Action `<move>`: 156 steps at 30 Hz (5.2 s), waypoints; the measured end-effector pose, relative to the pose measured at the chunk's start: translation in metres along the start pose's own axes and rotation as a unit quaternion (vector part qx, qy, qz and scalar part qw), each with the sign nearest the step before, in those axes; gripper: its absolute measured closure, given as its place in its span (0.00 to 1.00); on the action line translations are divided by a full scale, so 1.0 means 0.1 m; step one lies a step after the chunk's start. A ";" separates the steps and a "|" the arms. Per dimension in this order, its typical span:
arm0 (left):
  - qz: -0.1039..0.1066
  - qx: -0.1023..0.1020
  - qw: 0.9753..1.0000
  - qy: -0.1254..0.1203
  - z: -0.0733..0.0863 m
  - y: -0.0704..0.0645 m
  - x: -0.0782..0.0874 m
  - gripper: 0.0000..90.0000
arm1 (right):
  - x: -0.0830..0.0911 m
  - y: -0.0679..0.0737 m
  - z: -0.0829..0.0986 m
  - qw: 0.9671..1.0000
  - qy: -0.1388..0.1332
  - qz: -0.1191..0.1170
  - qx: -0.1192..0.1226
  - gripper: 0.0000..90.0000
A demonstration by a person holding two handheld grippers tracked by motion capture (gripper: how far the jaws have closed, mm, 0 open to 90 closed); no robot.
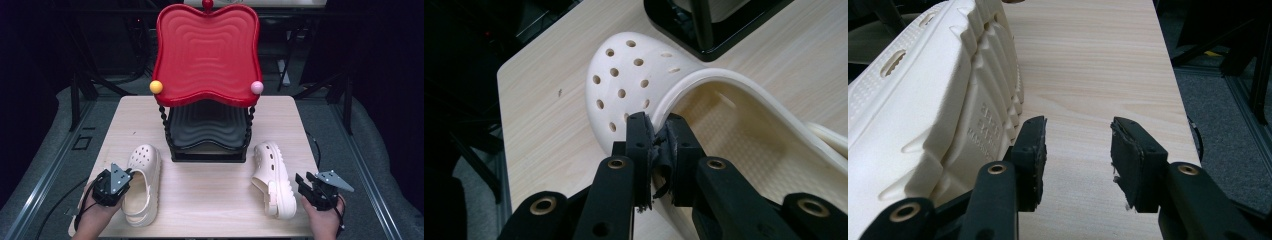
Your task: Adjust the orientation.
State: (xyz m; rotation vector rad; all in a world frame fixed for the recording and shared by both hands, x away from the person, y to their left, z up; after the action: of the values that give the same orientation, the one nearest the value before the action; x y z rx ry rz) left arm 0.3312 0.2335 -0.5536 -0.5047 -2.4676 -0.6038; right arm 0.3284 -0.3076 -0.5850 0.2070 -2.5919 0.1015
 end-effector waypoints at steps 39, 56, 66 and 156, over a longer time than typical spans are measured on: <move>0.092 -0.044 0.995 -0.013 -0.53 -1.20 -0.20 0.92 | 0.16 -0.06 -0.09 0.999 -0.030 0.001 -0.032 0.67; 0.178 0.076 0.980 -0.043 -0.46 -1.07 -0.04 0.71 | 0.22 0.08 -0.18 0.999 -0.040 -0.017 0.002 0.74; 0.153 0.166 0.973 -0.051 -0.05 -0.54 -0.02 0.63 | 0.32 0.35 -0.28 0.997 -0.035 -0.051 0.040 0.97; 0.131 0.234 0.962 -0.049 0.18 -0.27 -0.14 0.65 | 0.15 0.21 -0.24 0.993 0.052 0.016 0.104 0.94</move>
State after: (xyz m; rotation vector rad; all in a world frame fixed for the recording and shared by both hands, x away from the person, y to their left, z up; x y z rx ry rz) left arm 0.3216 0.2173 -0.5836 -0.6597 -2.4633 0.1163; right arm 0.3239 -0.2864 -0.5572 0.2286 -2.4793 0.3854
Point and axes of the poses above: each handheld gripper's, and its own axes: x roughly backward along the jaws, z roughly out of its underside, y roughly to its left, the point moved 8 cm from there along -x, roughly forward along the jaws, and after that the axes turned 5 degrees about x, right-handed, at the moved point
